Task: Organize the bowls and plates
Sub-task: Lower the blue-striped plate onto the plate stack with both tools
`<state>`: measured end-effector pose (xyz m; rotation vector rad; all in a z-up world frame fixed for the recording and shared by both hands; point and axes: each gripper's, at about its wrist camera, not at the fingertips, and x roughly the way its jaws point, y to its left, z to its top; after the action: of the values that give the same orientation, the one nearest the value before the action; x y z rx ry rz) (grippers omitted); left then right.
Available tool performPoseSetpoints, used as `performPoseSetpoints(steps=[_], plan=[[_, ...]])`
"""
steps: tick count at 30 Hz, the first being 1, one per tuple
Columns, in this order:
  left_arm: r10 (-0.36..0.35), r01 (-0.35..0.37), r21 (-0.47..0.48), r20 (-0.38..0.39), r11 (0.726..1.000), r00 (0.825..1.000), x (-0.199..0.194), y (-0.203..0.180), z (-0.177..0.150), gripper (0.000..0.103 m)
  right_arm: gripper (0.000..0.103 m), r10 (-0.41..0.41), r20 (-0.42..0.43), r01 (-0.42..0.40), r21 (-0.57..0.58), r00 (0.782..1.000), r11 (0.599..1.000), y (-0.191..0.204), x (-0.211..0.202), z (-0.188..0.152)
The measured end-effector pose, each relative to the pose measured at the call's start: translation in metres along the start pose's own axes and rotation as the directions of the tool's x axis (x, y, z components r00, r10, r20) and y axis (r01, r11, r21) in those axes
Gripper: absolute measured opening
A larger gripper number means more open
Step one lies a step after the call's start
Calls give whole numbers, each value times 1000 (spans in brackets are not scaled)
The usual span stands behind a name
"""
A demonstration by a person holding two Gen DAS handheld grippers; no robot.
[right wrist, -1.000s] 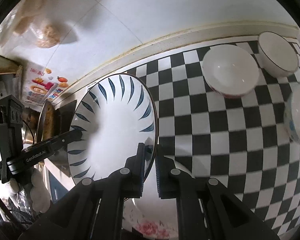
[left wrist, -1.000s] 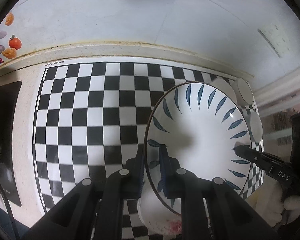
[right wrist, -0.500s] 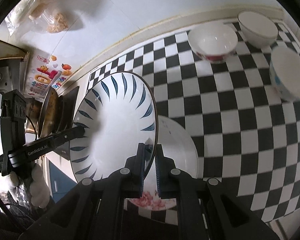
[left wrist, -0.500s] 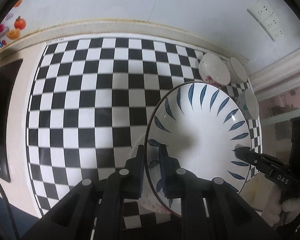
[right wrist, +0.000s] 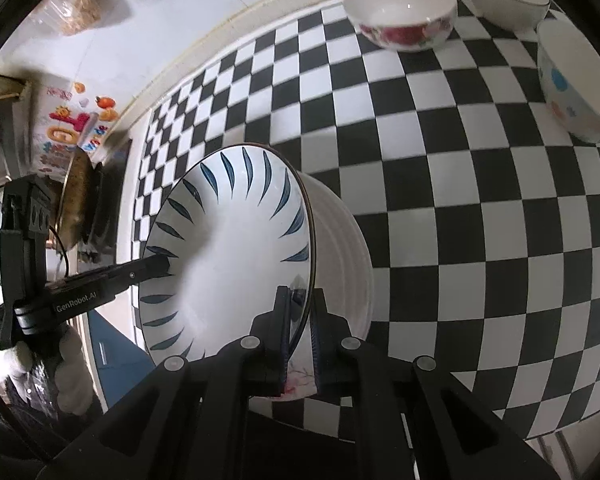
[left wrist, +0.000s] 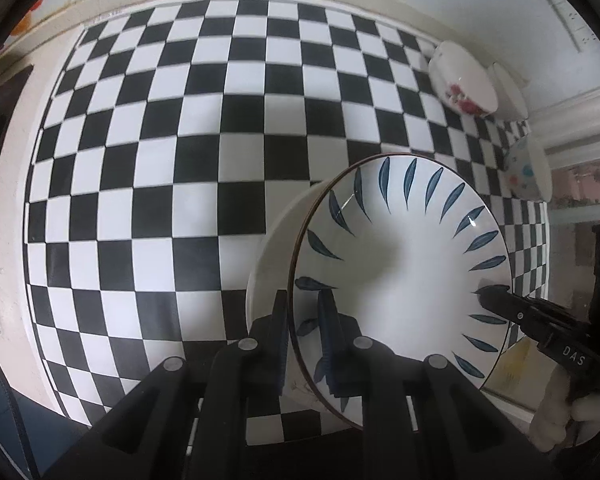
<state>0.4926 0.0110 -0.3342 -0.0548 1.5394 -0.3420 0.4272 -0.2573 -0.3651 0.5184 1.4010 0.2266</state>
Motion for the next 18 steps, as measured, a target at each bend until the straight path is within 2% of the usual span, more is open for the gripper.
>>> performPoseSetpoints(steps=[10,18], plan=[[35,-36,-6,-100,999,994,33,-4,-6,14,10,-41,-63,41,-5,997,999,-13,30,-3],[52,-58,-40,-134,997,990,45,-4,-11,15,11,-94,-82,91,-35,992,995,-11,42,-7]])
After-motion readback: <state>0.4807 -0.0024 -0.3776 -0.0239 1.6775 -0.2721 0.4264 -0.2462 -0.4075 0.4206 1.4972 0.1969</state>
